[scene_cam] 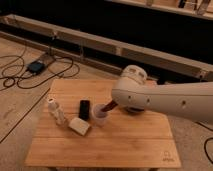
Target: Place the pepper in the ceramic cup
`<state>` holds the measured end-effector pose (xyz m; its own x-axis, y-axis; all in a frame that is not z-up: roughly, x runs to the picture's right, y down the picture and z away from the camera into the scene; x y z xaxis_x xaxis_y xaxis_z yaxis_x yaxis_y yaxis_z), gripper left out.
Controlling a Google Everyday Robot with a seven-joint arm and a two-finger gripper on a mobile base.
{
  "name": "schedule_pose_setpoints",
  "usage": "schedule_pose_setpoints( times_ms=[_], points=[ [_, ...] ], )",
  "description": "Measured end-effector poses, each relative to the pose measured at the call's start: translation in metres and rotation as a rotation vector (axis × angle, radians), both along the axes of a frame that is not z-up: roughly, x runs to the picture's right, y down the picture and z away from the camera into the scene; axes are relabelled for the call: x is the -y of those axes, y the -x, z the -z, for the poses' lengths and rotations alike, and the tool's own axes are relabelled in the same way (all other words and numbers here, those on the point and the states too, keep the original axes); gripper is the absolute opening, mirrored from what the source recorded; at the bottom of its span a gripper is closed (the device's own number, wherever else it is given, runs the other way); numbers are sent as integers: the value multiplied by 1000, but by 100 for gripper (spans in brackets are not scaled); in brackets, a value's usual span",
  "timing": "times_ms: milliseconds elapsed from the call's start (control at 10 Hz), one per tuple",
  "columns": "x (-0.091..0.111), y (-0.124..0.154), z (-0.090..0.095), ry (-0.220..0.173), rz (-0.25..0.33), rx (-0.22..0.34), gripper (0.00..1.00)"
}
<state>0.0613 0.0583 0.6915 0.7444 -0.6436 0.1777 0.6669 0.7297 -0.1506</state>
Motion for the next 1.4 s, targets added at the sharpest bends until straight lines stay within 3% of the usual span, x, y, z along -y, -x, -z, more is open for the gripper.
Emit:
schedule_pose_setpoints(
  times_ms=[400,1000,1200,1400],
  points=[
    [-4,15,-9,-27,41,-4,2],
    [-9,26,-30,-107,88,-36,63],
    [-11,30,-33,-120,89,-43,71],
    [-14,32,-36,-123,88,-47,71]
  ],
)
